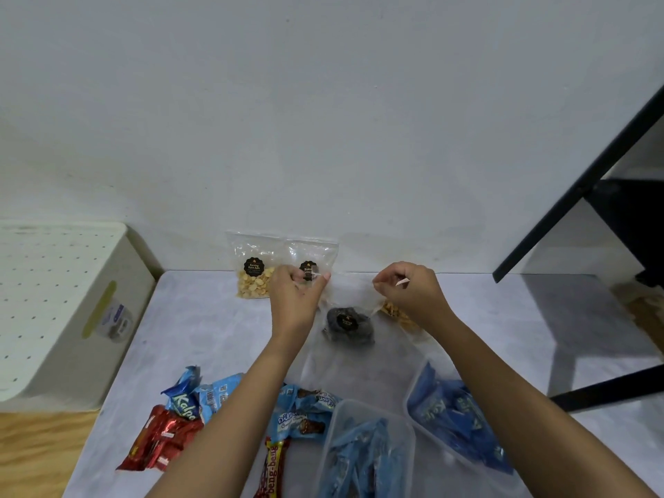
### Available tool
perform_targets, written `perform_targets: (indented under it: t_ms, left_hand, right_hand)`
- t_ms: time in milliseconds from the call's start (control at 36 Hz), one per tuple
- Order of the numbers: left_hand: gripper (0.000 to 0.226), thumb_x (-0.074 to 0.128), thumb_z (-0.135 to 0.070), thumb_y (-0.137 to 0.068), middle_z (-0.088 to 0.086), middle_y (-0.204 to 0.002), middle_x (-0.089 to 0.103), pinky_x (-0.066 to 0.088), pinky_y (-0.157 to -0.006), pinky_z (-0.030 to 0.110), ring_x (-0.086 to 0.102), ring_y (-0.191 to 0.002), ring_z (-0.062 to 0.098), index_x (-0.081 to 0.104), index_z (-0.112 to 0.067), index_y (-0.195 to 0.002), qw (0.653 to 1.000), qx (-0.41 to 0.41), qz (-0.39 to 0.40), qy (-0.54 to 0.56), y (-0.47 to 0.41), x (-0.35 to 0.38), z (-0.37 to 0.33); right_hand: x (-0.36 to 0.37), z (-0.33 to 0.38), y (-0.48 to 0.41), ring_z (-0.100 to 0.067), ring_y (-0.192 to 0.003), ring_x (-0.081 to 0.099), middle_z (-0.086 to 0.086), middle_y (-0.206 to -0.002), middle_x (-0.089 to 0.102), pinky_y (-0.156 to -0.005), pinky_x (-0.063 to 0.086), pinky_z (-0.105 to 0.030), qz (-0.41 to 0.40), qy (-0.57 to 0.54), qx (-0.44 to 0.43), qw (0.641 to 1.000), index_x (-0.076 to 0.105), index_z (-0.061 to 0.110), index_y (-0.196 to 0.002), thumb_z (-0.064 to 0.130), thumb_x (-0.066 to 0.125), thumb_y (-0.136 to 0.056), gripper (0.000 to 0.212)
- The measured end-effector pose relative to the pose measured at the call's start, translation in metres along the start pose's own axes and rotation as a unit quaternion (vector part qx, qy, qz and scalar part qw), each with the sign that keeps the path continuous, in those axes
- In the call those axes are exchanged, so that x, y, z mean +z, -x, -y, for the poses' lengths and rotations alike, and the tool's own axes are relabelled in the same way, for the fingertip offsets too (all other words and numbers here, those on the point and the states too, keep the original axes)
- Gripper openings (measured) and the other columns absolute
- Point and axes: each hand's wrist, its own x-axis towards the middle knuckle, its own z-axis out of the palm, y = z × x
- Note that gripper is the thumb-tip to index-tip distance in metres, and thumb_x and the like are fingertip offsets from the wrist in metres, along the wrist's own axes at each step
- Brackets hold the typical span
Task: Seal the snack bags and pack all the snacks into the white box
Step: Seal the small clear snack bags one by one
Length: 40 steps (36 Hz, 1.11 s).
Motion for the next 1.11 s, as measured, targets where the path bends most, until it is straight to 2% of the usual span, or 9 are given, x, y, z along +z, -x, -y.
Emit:
perform_targets:
  t_ms: [56, 139, 306, 472, 611, 778, 917, 1028, 1111]
  left_hand:
    - [0.03, 0.069, -0.03, -0.083, -0.003, -0.066, 0.045, 0.036, -0.059, 0.012, 0.041, -0.059, 0.005, 0.048, -0.015, -0.067, 0.998, -0.022, 0.027, 0.051, 0.008, 0.001, -0.001]
    - [0.041, 0.063, -0.031, -0.087, 0.0, -0.056, 0.047, 0.042, -0.063, 0.015, 0.046, -0.055, 0.01, 0.046, -0.015, -0.053, 0.988, -0.063, 0.079, 0.114, 0.016, 0.005, 0.0]
    - [0.024, 0.057, -0.016, -0.091, 0.008, -0.069, 0.062, 0.053, -0.067, 0.019, 0.058, -0.061, 0.01, 0.064, 0.007, -0.085, 0.944, -0.172, 0.138, 0.244, 0.013, 0.012, -0.005]
    - [0.016, 0.051, -0.007, -0.093, 0.009, -0.072, 0.061, 0.053, -0.062, 0.014, 0.061, -0.055, 0.005, 0.06, 0.001, -0.083, 0.937, -0.192, 0.149, 0.251, 0.01, 0.014, -0.007]
    - [0.012, 0.049, -0.002, -0.093, 0.008, -0.072, 0.062, 0.053, -0.066, 0.015, 0.062, -0.059, 0.005, 0.058, 0.001, -0.085, 0.93, -0.16, 0.183, 0.276, 0.013, 0.014, -0.012]
    - [0.014, 0.05, 0.001, -0.091, 0.003, -0.069, 0.066, 0.054, -0.07, 0.017, 0.063, -0.066, 0.01, 0.058, -0.003, -0.082, 0.928, -0.127, 0.225, 0.267, 0.015, 0.01, -0.012]
    - [0.012, 0.051, 0.002, -0.091, 0.004, -0.071, 0.067, 0.055, -0.075, 0.023, 0.064, -0.065, 0.01, 0.06, -0.003, -0.083, 0.931, -0.11, 0.235, 0.257, 0.015, 0.007, -0.012]
    - [0.014, 0.053, 0.001, -0.09, 0.004, -0.07, 0.067, 0.055, -0.076, 0.024, 0.065, -0.066, 0.011, 0.062, -0.005, -0.081, 0.929, -0.109, 0.247, 0.251, 0.012, 0.006, -0.011]
    - [0.016, 0.051, 0.001, -0.091, 0.0, -0.068, 0.066, 0.055, -0.075, 0.022, 0.064, -0.066, 0.008, 0.06, -0.005, -0.08, 0.93, -0.099, 0.257, 0.243, 0.012, 0.006, -0.01]
  right_hand:
    - [0.0, -0.004, 0.002, -0.007, -0.069, 0.057, 0.006, -0.074, 0.064, -0.063, 0.045, -0.012, 0.006, 0.023, -0.039, 0.999, 0.07, 0.012, -0.075, 0.003, 0.067, -0.078, 0.011]
    - [0.0, -0.009, 0.003, -0.006, -0.074, 0.058, 0.013, -0.075, 0.062, -0.068, 0.048, -0.02, 0.027, 0.053, -0.096, 0.994, 0.066, 0.019, -0.073, 0.002, 0.067, -0.078, 0.018]
    - [-0.004, -0.016, 0.002, 0.002, -0.081, 0.057, 0.018, -0.082, 0.059, -0.071, 0.045, -0.01, 0.103, 0.103, -0.157, 0.977, 0.068, 0.017, -0.083, 0.008, 0.064, -0.083, 0.01]
    - [-0.004, -0.011, 0.004, -0.003, -0.084, 0.058, 0.01, -0.087, 0.061, -0.073, 0.047, -0.014, 0.156, 0.074, -0.125, 0.977, 0.064, 0.014, -0.088, 0.014, 0.058, -0.09, 0.007]
    - [0.002, 0.003, 0.0, -0.012, -0.073, 0.053, -0.008, -0.085, 0.067, -0.068, 0.041, -0.024, 0.175, 0.041, -0.043, 0.983, 0.064, 0.012, -0.08, 0.032, 0.052, -0.093, 0.026]
    - [0.008, 0.01, -0.007, -0.009, -0.065, 0.058, -0.003, -0.073, 0.069, -0.056, 0.045, -0.014, 0.163, 0.033, -0.013, 0.986, 0.065, 0.015, -0.076, 0.014, 0.056, -0.087, 0.014]
    - [0.008, 0.009, -0.007, -0.004, -0.057, 0.055, -0.005, -0.069, 0.068, -0.052, 0.044, -0.011, 0.167, 0.032, -0.012, 0.985, 0.068, 0.009, -0.077, 0.018, 0.061, -0.085, 0.014]
    - [0.006, 0.009, -0.008, 0.002, -0.054, 0.057, -0.004, -0.07, 0.068, -0.053, 0.049, -0.012, 0.175, 0.011, 0.007, 0.984, 0.069, 0.008, -0.077, 0.015, 0.061, -0.085, 0.013]
    - [0.004, 0.011, -0.01, -0.004, -0.058, 0.058, -0.006, -0.069, 0.067, -0.057, 0.05, -0.017, 0.183, 0.002, 0.022, 0.983, 0.069, 0.004, -0.078, 0.01, 0.061, -0.084, 0.012]
